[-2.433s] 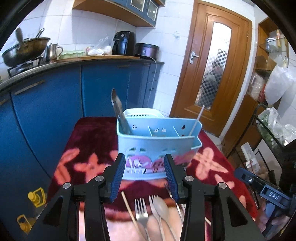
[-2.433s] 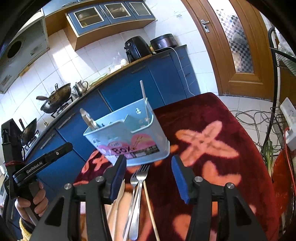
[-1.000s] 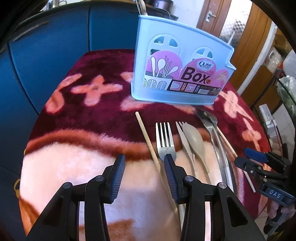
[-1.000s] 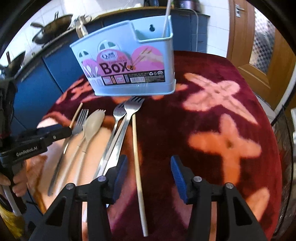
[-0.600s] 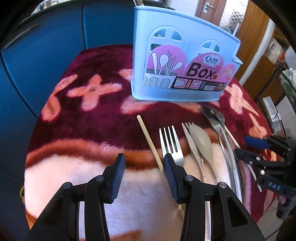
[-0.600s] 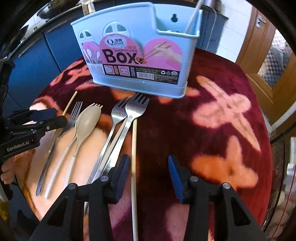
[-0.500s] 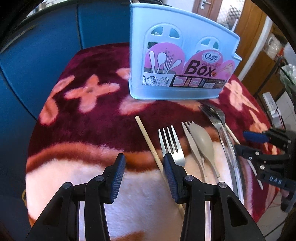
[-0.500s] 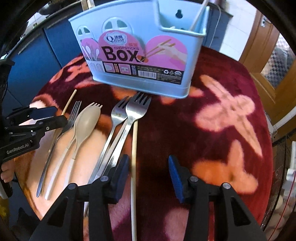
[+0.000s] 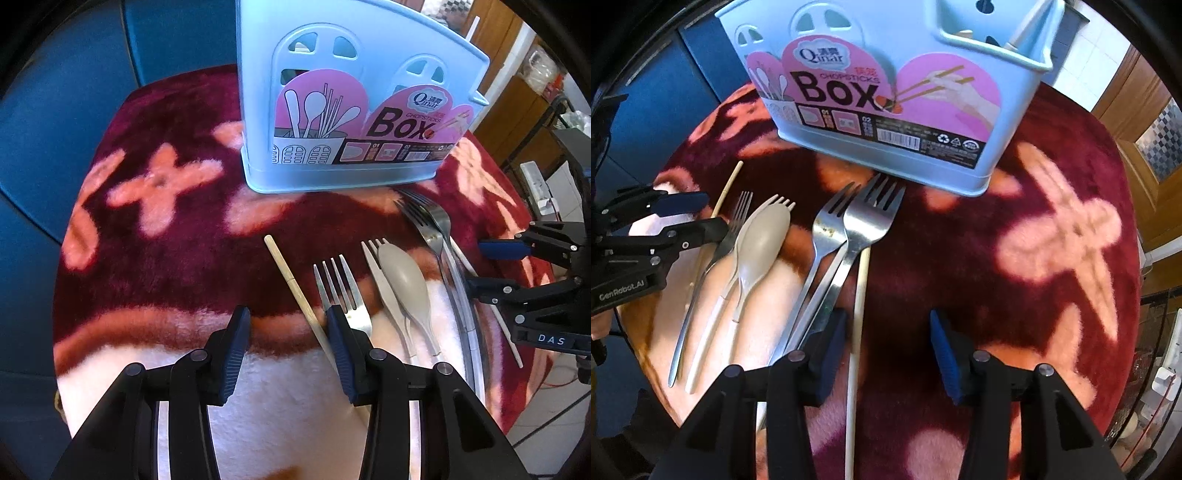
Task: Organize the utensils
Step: 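Grasp a wooden chopstick with the left tool while the right tool grasps another chopstick, then lift the chopstick with the left tool while the right tool carries its chopstick above the blue box, then lower the chopstick into the box and open the left tool while the right tool releases its chopstick, then move both tools back toward the remaining forks and spoons, then grasp a silver fork with the left tool while the right tool grasps a beige plastic spoon, then lift the fork with the left tool while the right tool carries the spoon above the blue box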
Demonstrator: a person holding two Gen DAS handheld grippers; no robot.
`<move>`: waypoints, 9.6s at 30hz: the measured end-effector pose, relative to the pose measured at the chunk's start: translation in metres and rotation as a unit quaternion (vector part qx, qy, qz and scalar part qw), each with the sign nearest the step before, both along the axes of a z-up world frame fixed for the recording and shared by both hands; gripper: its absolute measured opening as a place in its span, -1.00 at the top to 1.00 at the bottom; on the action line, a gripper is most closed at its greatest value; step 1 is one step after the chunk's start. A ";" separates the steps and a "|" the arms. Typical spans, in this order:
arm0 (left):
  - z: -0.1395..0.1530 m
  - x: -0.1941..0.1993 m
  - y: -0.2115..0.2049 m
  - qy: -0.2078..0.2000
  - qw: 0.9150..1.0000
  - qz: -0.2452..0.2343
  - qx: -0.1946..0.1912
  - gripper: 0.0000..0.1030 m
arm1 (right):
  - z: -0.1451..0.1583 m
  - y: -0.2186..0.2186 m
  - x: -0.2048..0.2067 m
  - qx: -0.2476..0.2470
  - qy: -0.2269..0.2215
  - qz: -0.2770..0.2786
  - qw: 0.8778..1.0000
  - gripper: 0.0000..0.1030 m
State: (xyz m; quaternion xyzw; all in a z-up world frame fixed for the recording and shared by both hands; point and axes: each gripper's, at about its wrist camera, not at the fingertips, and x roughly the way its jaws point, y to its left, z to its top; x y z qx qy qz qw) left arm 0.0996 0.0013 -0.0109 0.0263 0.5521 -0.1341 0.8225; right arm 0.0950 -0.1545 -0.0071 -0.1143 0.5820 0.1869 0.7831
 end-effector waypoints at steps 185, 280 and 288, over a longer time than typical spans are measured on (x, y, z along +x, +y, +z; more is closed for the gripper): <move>0.034 -0.074 0.015 -0.108 0.987 0.089 -0.082 0.28 | 0.036 -0.029 -0.105 0.205 -0.231 -0.166 0.936 -0.01; 0.023 -0.062 0.046 -0.125 0.977 0.104 -0.139 0.97 | 0.033 0.018 -0.071 0.244 -0.149 -0.116 0.951 0.85; 0.042 -0.073 0.047 -0.152 0.972 0.103 -0.144 0.97 | 0.057 0.015 -0.086 0.246 -0.205 -0.114 0.940 0.85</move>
